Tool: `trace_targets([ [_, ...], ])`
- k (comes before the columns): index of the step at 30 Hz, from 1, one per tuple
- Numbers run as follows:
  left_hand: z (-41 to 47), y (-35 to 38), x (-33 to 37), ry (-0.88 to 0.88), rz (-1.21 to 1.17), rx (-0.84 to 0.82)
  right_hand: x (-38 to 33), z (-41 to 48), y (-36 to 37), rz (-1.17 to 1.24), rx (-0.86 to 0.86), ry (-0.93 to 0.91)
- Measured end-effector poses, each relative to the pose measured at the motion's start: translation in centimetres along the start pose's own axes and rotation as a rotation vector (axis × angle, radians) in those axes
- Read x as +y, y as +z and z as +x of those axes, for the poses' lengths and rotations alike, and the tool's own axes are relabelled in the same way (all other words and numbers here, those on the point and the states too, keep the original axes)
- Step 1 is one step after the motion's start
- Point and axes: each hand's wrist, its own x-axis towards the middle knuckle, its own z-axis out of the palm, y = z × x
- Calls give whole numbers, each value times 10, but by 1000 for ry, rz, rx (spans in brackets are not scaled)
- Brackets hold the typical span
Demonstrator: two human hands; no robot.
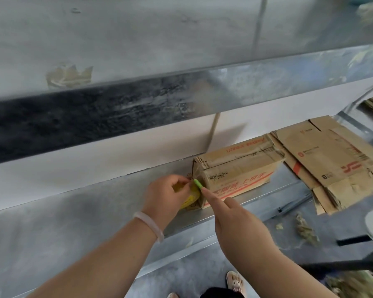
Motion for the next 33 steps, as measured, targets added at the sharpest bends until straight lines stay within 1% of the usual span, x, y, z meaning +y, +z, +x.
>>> trace_targets([
  [3, 3, 0, 0, -5, -3, 11, -6, 6, 3, -48, -37, 20],
  [8, 8, -3, 0, 56, 32, 84, -10, 11, 3, -75, -57, 42],
  [13, 8, -2, 3, 120, 82, 63, -10, 11, 2, -79, -70, 44],
  [17, 8, -3, 3, 89, 71, 80, -9, 12, 2, -84, -85, 46],
  [20, 5, -2, 5, 101, 82, 72, -10, 12, 2, -76, -90, 29],
  [24, 10, -10, -1, 17, 69, 177, -3, 12, 0, -81, -119, 39],
  [26, 11, -16, -5, 28, 105, 165, 1, 12, 0, -70, -130, 40],
  [29, 4, -15, -7, 125, 182, 83, 5, 16, 2, -13, -71, -41],
  [31, 1, -15, -10, 176, 236, 88, 8, 18, 3, 26, 2, -134],
  [33, 2, -20, -16, 221, 299, 133, 15, 14, 4, 67, 113, -252],
])
